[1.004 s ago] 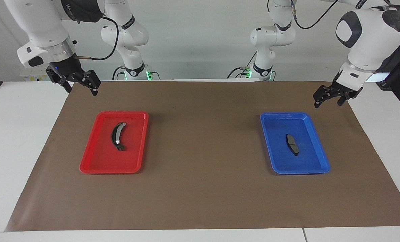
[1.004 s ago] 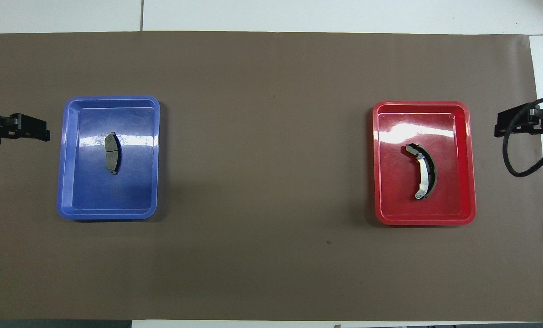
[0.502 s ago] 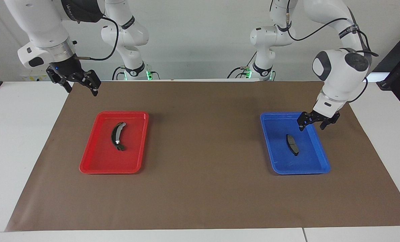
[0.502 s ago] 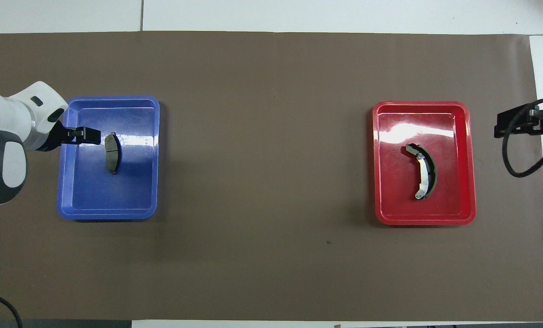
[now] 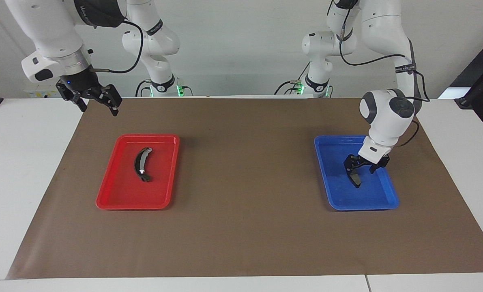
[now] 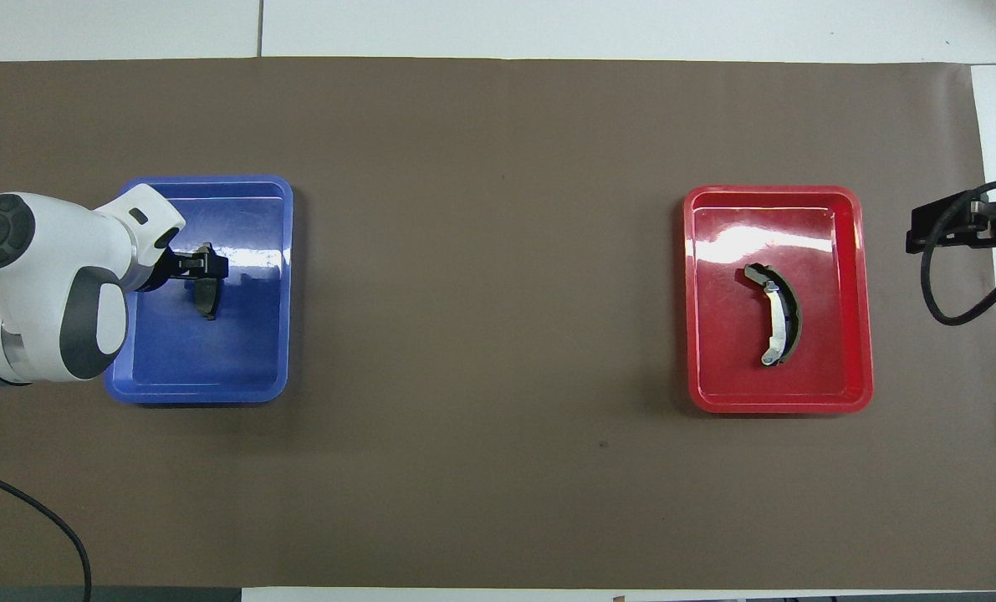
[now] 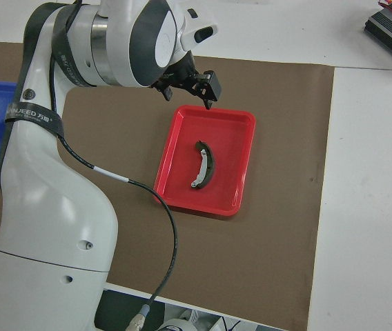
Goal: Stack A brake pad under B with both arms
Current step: 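Reach into the blue tray and grasp the brake pad with the left gripper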
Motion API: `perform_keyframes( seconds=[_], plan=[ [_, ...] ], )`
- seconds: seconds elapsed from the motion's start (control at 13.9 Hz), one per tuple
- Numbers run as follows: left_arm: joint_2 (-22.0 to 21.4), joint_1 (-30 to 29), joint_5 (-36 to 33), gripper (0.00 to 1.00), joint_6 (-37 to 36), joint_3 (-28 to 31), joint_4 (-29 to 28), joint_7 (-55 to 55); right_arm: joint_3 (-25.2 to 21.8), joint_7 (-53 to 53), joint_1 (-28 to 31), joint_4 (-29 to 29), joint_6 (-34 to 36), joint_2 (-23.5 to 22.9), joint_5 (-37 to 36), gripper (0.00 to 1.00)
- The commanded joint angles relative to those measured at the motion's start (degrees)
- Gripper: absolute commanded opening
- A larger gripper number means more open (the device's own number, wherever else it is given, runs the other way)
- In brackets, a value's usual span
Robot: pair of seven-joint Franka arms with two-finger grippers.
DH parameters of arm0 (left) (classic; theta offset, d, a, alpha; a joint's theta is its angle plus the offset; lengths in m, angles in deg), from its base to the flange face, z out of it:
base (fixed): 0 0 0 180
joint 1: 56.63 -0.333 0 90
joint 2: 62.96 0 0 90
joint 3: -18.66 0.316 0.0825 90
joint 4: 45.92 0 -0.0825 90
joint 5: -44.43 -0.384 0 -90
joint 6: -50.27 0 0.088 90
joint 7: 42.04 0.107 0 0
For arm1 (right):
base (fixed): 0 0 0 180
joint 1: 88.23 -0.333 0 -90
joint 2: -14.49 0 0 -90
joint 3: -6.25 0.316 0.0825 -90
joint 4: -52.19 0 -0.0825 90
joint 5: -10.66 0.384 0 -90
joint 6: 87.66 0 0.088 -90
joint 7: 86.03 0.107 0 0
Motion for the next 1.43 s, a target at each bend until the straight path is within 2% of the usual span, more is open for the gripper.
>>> perform_keyframes(
  seconds=[0.0, 0.07, 0.14, 0.22, 0.36, 0.43, 0.65, 0.79, 0.93, 1.15, 1.36],
  plan=[
    [0.6, 1.1, -0.7, 0.92, 2.2, 0.4, -1.5, -0.8, 0.4, -1.2, 0.5, 1.1, 0.0, 1.0, 0.2, 1.0],
    [0.6, 1.1, -0.7, 0.87, 2.3, 0.4, -2.1, -0.7, 0.4, -1.2, 0.5, 1.1, 0.0, 1.0, 0.3, 1.0],
    [0.6, 1.1, -0.7, 0.74, 2.3, 0.5, -2.3, -0.8, 0.4, -1.1, 0.5, 1.1, 0.0, 1.0, 0.3, 1.0],
    [0.6, 1.1, -0.7, 0.59, 2.3, 0.5, -2.4, -0.8, 0.4, -1.1, 0.5, 1.2, 0.0, 1.0, 0.3, 1.0],
    [0.6, 1.0, -0.7, 0.2, 1.7, 0.4, -2.3, -1.6, 0.4, -1.1, 0.5, 1.1, 0.0, 1.0, 0.3, 1.0],
    [0.3, 1.0, -0.7, 0.11, 1.5, 0.4, -2.2, -1.6, 0.4, -1.2, 0.5, 1.2, 0.1, 1.0, 0.3, 1.0],
    [-0.8, 0.9, -0.7, 0.04, -1.1, 0.5, -1.6, -1.2, 0.4, -1.1, 0.6, 1.6, 0.0, 1.1, 0.3, 1.0],
    [-2.8, 0.7, -0.7, 0.04, -1.5, 0.5, -1.4, -1.2, 0.4, -1.1, 0.7, 1.6, -0.1, 1.1, 0.3, 1.0],
    [-4.7, 1.1, -0.8, 0.04, -5.1, 0.4, 0.5, -1.4, 0.3, -1.1, 0.7, 1.6, 0.0, 1.1, 0.3, 1.0],
    [-6.0, 6.1, -0.7, 0.01, -11.7, 0.4, 3.7, -3.6, 0.4, -0.9, 0.8, 1.6, 0.0, 1.1, 0.4, 1.0],
    [-6.0, 12.6, -0.5, 0.01, -10.8, 0.2, 3.8, -5.9, 0.4, -1.4, 0.5, 1.5, 0.1, 1.1, 0.5, 1.0]
  ],
)
